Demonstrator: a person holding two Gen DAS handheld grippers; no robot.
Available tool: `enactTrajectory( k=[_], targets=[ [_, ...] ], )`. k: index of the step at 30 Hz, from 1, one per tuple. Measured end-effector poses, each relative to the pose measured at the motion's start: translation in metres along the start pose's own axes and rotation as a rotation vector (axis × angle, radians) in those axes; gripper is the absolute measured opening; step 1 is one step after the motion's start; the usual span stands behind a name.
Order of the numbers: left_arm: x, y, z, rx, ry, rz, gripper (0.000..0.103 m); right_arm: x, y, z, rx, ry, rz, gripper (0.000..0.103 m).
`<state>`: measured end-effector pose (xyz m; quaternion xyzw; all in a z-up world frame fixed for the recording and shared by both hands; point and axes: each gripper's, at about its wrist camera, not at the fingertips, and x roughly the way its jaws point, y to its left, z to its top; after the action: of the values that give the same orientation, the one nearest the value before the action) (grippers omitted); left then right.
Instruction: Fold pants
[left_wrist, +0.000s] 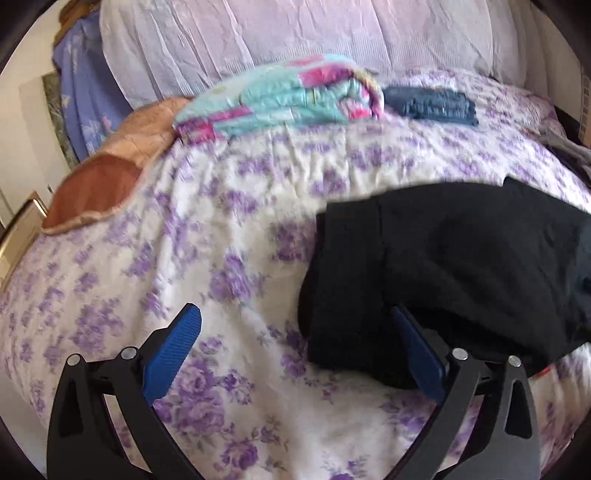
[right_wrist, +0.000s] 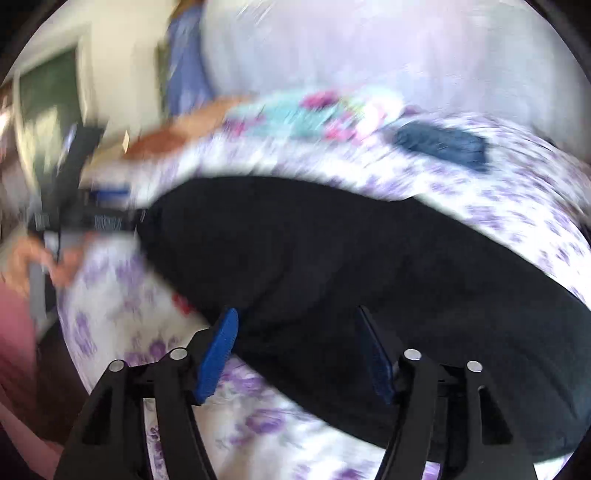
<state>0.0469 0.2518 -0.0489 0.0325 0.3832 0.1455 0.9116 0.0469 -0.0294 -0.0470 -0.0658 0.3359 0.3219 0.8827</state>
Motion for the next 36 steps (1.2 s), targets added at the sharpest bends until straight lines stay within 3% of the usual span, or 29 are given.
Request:
enactTrajectory(
  k=[4, 8, 15, 19, 21, 23, 26, 30, 36],
  targets=[
    [-0.025, -0.023, 0.021, -0.012, -0.076, -0.030, 0.099, -0.029, -0.053, -0.003, 0.194, -0.065, -0.055, 0.071],
    [-0.032, -0.071, 0.042, 0.005, -0.098, -0.077, 0.099, -0.048, -0.085, -0.015, 0.279, -0.099, -0.165, 0.071],
    [-0.030, -0.157, 0.050, 0.046, -0.058, -0.186, 0.099, -0.102, -0.139, -0.056, 0.399, -0.159, -0.371, 0.075],
    [-0.015, -0.207, 0.035, -0.015, 0.027, -0.364, 0.099, -0.145, -0.192, -0.091, 0.568, -0.180, -0.485, 0.075],
    [-0.006, -0.234, 0.025, 0.003, 0.080, -0.423, 0.099, -0.164, -0.215, -0.108, 0.656, -0.193, -0.528, 0.075],
    [0.006, -0.259, 0.014, 0.044, 0.123, -0.429, 0.099, -0.186, -0.240, -0.123, 0.745, -0.215, -0.567, 0.075],
    [0.009, -0.281, 0.000, 0.115, 0.063, -0.328, 0.099, -0.209, -0.278, -0.139, 0.860, -0.256, -0.617, 0.075],
    [0.011, -0.273, 0.001, 0.078, 0.064, -0.383, 0.099, -0.223, -0.339, -0.161, 1.031, -0.291, -0.653, 0.075],
    [0.011, -0.277, 0.000, 0.087, 0.058, -0.373, 0.099, -0.213, -0.396, -0.168, 1.111, -0.253, -0.566, 0.073]
  ],
)
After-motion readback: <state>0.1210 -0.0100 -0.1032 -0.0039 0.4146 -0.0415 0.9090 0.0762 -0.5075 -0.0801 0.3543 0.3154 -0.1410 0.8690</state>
